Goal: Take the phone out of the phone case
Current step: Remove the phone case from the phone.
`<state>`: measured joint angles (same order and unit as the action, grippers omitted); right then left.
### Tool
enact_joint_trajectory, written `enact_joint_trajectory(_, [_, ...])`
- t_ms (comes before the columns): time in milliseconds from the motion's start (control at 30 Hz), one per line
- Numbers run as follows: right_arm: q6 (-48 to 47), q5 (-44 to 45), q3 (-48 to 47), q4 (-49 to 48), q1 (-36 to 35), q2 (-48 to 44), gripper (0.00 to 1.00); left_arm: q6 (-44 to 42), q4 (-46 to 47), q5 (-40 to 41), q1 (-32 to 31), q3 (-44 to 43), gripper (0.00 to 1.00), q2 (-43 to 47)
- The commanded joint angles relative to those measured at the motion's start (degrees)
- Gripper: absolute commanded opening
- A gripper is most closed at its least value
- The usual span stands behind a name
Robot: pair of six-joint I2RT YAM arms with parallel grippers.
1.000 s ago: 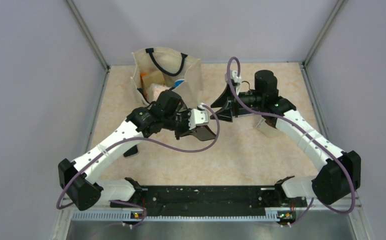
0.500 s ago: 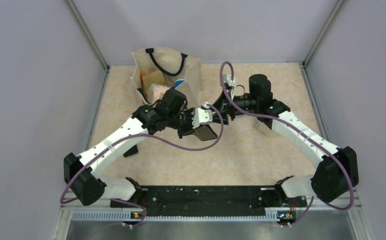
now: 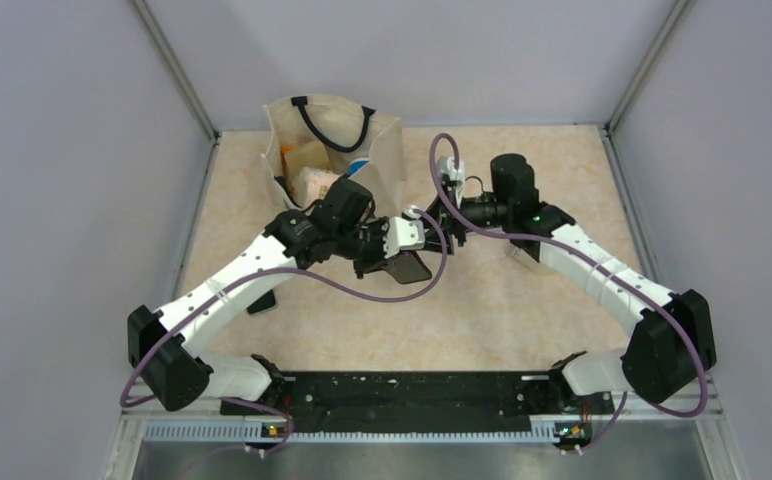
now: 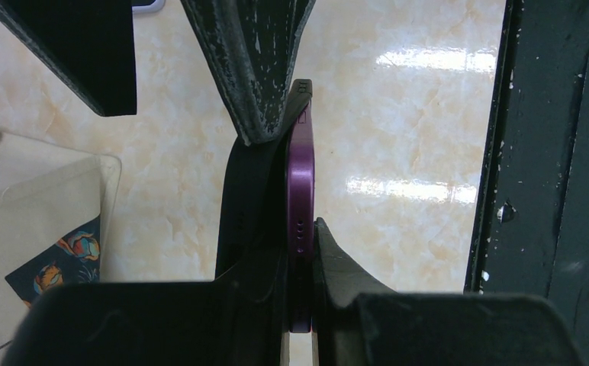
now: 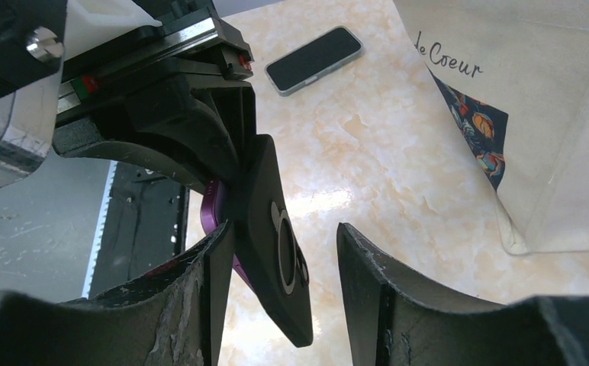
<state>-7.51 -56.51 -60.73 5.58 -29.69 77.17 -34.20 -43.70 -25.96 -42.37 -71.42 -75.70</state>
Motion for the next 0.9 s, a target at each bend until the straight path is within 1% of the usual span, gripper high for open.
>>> enact_joint_trajectory(0, [-1.7, 0.8, 0.0, -0.5, -1.3, 0.2, 0.51, 0.3, 5.9, -2.0, -0.3, -2.1, 0.00, 0.9])
enact_joint_trajectory(367, [-2.2, 0.8, -2.1, 1.3, -1.2, -2.5, 0.50, -0.6, 6.1, -1.2, -0.3, -0.6, 0.00, 0.2])
enact_joint_trajectory(867, [-2.3, -0.7, -2.0, 1.2, -1.3, -1.9, 0.51, -0.4, 6.1, -2.2, -0.4, -1.2, 0.00, -1.1])
